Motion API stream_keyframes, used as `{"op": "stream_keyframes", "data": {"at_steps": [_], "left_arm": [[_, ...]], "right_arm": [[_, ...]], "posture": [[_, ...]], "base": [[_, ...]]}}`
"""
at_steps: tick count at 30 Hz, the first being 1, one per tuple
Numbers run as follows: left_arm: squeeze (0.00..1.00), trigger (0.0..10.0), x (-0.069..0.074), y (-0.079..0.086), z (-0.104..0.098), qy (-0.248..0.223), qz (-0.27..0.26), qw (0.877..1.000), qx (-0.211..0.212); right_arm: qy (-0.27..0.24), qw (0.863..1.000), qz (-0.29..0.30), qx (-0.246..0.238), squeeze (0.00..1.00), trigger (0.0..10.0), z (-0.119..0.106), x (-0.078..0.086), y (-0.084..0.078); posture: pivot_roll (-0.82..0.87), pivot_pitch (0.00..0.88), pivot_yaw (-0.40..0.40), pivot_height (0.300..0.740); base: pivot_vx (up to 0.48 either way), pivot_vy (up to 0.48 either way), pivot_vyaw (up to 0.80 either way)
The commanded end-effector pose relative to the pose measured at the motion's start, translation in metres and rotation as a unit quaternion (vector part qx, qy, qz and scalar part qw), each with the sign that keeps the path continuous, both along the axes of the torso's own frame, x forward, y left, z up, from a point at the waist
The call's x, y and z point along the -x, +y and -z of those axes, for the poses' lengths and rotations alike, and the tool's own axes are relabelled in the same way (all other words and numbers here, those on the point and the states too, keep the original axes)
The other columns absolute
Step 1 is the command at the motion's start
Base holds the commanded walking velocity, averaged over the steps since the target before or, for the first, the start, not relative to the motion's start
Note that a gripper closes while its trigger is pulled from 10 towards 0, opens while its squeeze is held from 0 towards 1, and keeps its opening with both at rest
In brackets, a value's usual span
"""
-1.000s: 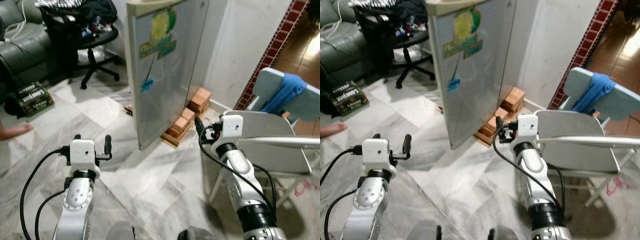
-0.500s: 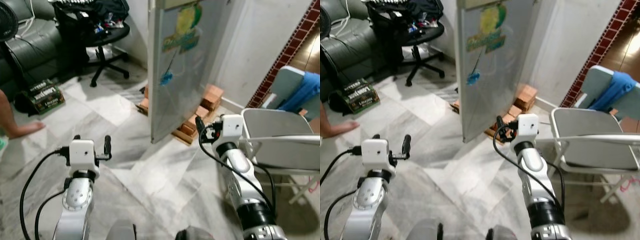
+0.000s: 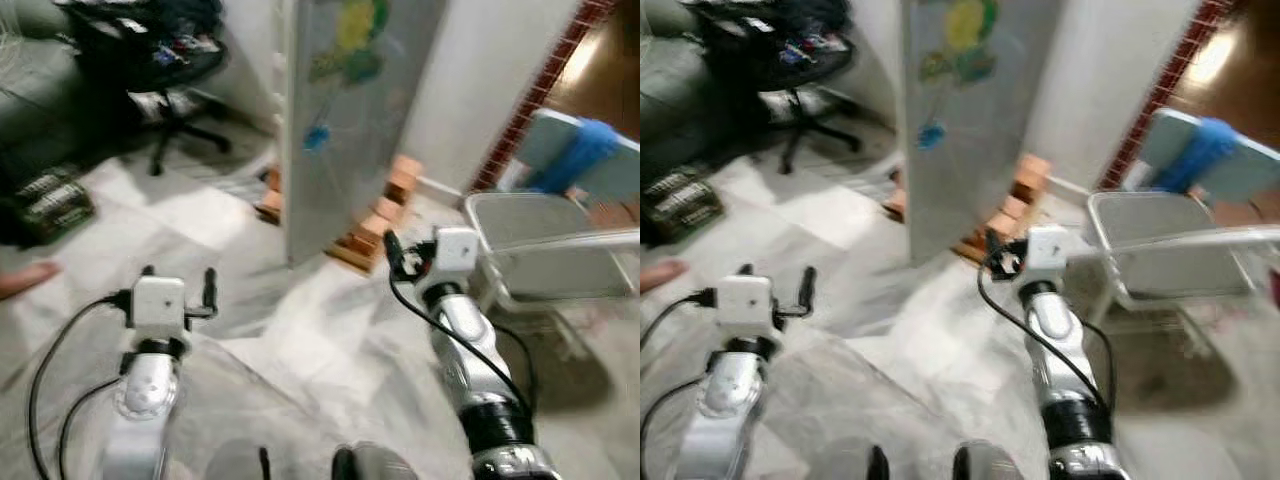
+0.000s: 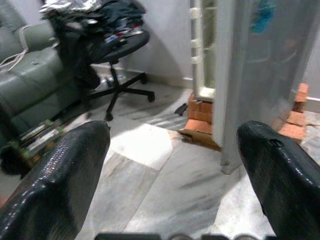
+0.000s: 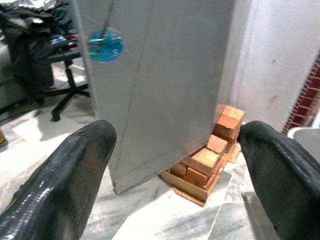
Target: Restocking fridge
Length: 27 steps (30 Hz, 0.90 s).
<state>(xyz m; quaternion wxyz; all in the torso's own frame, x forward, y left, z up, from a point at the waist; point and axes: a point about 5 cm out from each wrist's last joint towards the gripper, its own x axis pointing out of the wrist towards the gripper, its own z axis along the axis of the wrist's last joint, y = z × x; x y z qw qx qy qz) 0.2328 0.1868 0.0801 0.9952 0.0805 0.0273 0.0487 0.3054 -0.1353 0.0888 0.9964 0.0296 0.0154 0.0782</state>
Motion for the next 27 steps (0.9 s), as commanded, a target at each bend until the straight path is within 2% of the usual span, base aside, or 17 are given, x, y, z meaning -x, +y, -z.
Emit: {"op": "stream_keyframes", "data": {"at_steps": [1, 10, 27], "left_arm": [[0.00, 10.0, -0.0008, -0.0053, -0.0006, 0.000, 0.006, 1.000, 0.005], [0.00, 10.0, -0.0030, -0.0027, -0.0029, -0.003, 0.002, 1.000, 0.003], [0.00, 10.0, -0.0031, -0.0020, -0.0048, -0.009, 0.000, 1.000, -0.001]], "right_arm": [[-0.002, 1.000, 0.011, 0.005, 0.00, 10.0, -0.0009, -0.0011, -0.0074], [-0.003, 1.000, 0.005, -0.004, 0.00, 10.0, -0.0019, -0.0019, -0.0041], [-0.001, 1.000, -0.001, -0.004, 0.00, 10.0, -0.0004, -0.0024, -0.0026]], "posture": [[0.13, 0.067, -0.009, 0.740], [0.13, 0.075, -0.011, 0.740], [0.13, 0.077, -0.014, 0.740]], "base": [[0.000, 0.000, -0.80], [0.000, 0.456, -0.52], [0.000, 0.480, 0.00]]}}
